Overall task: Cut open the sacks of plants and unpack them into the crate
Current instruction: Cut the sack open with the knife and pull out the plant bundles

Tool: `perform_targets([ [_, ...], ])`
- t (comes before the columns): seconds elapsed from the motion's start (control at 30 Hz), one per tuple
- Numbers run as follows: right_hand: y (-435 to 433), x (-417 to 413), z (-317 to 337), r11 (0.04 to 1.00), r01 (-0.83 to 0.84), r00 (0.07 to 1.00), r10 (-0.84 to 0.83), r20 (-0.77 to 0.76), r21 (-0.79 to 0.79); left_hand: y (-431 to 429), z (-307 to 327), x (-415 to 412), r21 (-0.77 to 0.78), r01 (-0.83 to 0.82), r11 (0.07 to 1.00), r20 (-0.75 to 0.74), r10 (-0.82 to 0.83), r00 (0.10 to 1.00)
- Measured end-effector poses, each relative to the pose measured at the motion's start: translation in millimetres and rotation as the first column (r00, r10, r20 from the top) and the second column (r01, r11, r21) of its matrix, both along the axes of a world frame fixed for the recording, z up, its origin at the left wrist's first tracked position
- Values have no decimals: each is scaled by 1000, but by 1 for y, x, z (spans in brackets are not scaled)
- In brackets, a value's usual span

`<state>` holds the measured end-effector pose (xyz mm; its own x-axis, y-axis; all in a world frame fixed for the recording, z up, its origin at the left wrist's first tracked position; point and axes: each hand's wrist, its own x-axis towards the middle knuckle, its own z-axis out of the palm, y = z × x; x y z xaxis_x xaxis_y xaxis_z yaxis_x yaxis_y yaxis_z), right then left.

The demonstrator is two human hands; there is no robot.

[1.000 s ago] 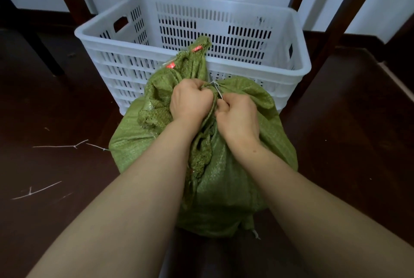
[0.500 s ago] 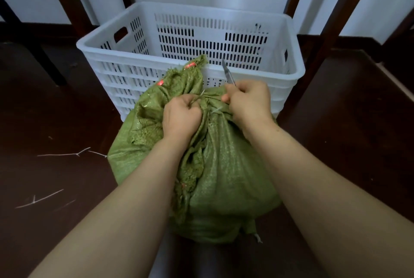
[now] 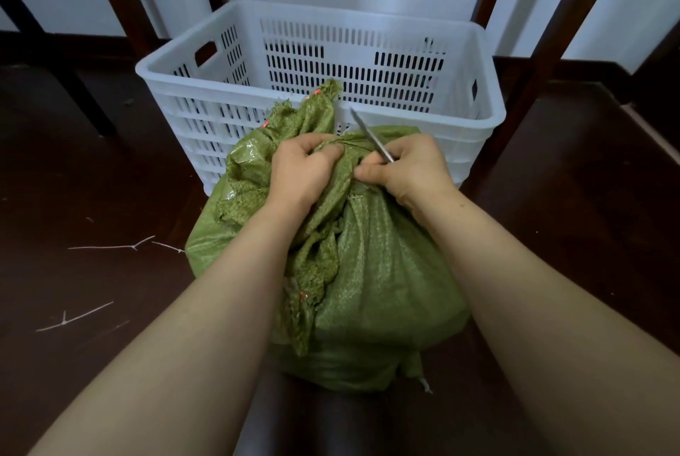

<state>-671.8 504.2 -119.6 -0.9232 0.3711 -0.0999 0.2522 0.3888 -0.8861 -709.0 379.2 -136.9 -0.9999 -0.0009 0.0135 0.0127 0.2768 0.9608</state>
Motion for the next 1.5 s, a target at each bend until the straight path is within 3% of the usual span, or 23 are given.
perform_targets([
  [0.1, 4, -7, 3, 995, 95, 981, -99, -168, -32, -3, 15, -1, 84, 17, 996, 86, -24, 996],
  [0.23, 2, -8, 4, 998, -56, 985, 52, -161, -17, -6, 30, 2, 117, 101, 988, 108, -114, 988],
  [0.3, 1, -8, 0, 998, -45, 989, 40, -144, -33, -10, 36, 2, 38, 217, 975, 114, -220, 969],
  [0.37, 1, -8, -2, 997, -7, 990, -3, -139, -72, -15, 45, 0, -158, 330, 931, 138, -310, 941],
  [0.47, -1, -10, -3, 990, 33, 989, -53, -141, -141, -21, 58, -4, -368, 353, 860, 142, -323, 936],
  [0.53, -3, -11, -3, 978, 50, 987, -80, -141, -201, -22, 62, -4, -341, 280, 897, 76, -271, 960],
  [0.67, -2, -15, 1, 953, 90, 982, -133, -133, -288, -32, 65, -4, -24, 172, 985, 127, -168, 978],
  [0.8, -6, -15, -2, 965, 90, 980, -131, -152, -248, -45, 66, -5, -94, 284, 954, 261, -252, 932],
  [0.93, -10, -16, -5, 967, 98, 979, -136, -150, -237, -51, 68, -5, -118, 361, 925, 252, -324, 912],
  [1.0, -9, -17, -5, 965, 105, 979, -143, -147, -238, -52, 73, -3, -90, 300, 950, 179, -281, 943],
  [1.07, -7, -17, -5, 961, 126, 977, -163, -139, -245, -53, 79, -3, 85, 117, 989, 93, -125, 988],
  [1.13, -6, -15, -4, 959, 141, 976, -176, -128, -244, -59, 84, -8, 295, -104, 950, 17, 103, 995],
  [1.2, -6, -13, -3, 959, 146, 977, -178, -116, -243, -71, 83, -15, 393, -310, 866, -36, 351, 936],
  [1.27, -6, -11, -2, 956, 156, 978, -184, -96, -248, -87, 77, -22, 359, -461, 812, -54, 511, 858],
  [1.37, -9, -12, -1, 949, 177, 977, -201, -66, -261, -98, 62, -26, 158, -446, 881, 38, 446, 894],
  [1.43, -11, -13, 1, 936, 190, 977, -211, -41, -295, -93, 53, -23, 70, -330, 941, 188, 312, 931],
  [1.5, -12, -13, 4, 924, 197, 978, -210, -4, -328, -85, 48, -11, 49, -208, 977, 392, 173, 904],
])
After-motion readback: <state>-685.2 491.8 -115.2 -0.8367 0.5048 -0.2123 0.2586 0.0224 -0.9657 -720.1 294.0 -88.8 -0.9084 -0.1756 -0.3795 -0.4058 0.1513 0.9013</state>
